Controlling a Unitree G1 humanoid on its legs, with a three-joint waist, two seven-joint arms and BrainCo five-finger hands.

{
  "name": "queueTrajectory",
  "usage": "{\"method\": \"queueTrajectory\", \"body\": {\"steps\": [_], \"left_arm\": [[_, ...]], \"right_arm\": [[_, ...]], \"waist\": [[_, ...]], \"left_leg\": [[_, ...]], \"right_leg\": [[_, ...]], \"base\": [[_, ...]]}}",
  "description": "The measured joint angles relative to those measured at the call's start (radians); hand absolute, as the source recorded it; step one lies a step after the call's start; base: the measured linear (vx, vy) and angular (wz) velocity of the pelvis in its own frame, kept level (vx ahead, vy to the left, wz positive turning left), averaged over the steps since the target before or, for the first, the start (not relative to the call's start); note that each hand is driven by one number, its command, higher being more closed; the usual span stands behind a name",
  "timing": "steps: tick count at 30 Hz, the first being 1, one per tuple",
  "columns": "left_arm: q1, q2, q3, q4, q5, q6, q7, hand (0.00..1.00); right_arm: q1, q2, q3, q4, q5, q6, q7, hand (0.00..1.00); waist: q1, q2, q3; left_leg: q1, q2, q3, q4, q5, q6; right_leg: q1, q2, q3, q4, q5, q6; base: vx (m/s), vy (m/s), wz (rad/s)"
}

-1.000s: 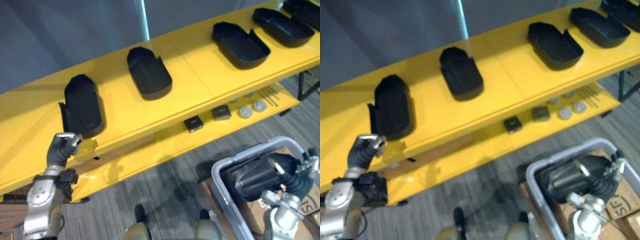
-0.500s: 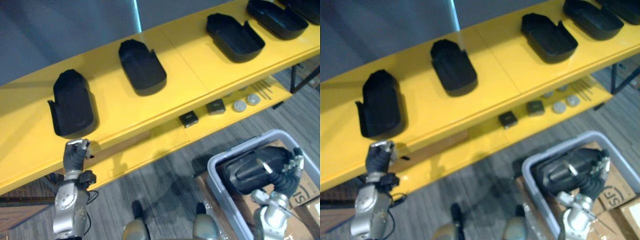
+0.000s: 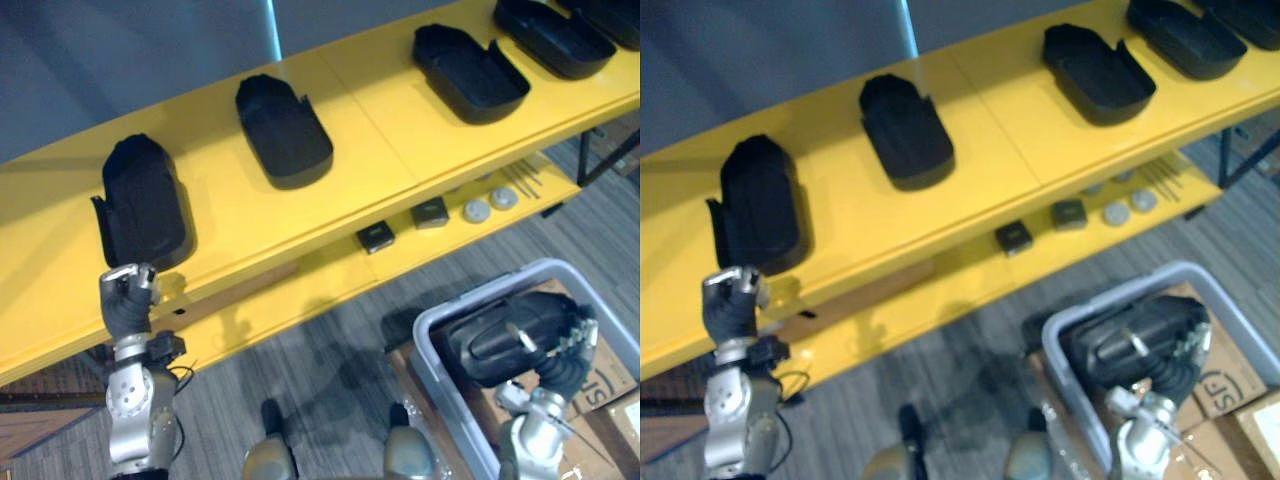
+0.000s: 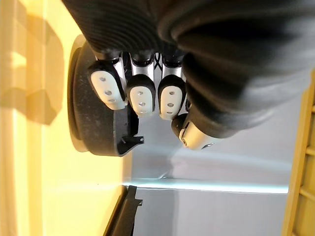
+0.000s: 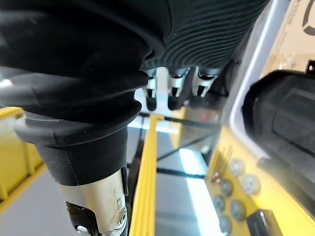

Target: Walk over and take plastic housings, then place them on the shelf

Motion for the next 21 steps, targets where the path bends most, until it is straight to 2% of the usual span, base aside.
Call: {"method": "queueTrajectory", "body": {"steps": [8,11,17,21], "left_arm": [[-0.019,0.000,0.000,0.028,0.000,0.007,0.008,1.00],[-0.033,0.000,0.000,0.049,0.002,0.006,0.042,1.00],[-0.042,0.001,0.000,0.071,0.002,0.006,0.064,1.00],[-0.067,0.001,0.003,0.074,0.001,0.006,0.076,1.00]], "right_arm": [[-0.002,0.000,0.012,0.000,0.001,0.000,0.002,0.00],[-0.002,0.000,0.015,0.001,0.001,0.000,0.003,0.00],[-0.003,-0.001,0.016,0.004,0.002,-0.002,0.003,0.00],[-0.009,-0.002,0.018,0.004,0.002,-0.003,0.003,0.00]], "waist": [[0.000,-0.006,0.006],[-0.001,-0.006,0.006],[0.000,-0.007,0.009],[-0.002,-0.005,0.040]], "left_leg": [[0.000,0.000,0.001,0.000,-0.002,-0.002],[0.000,0.000,0.003,0.000,-0.002,-0.002],[0.001,0.000,0.019,0.004,-0.008,-0.002],[0.000,0.000,0.024,0.005,-0.008,-0.002]], "right_leg": [[-0.001,0.000,0.000,-0.001,0.000,0.000],[-0.001,0.000,0.002,-0.001,0.000,0.000],[-0.007,0.000,0.015,0.001,0.000,0.001],[-0.017,0.000,0.025,0.006,0.001,0.002]], "base": [[0.00,0.000,0.00],[0.00,0.000,0.00],[0.00,0.000,-0.05],[-0.01,0.000,-0.05]]}}
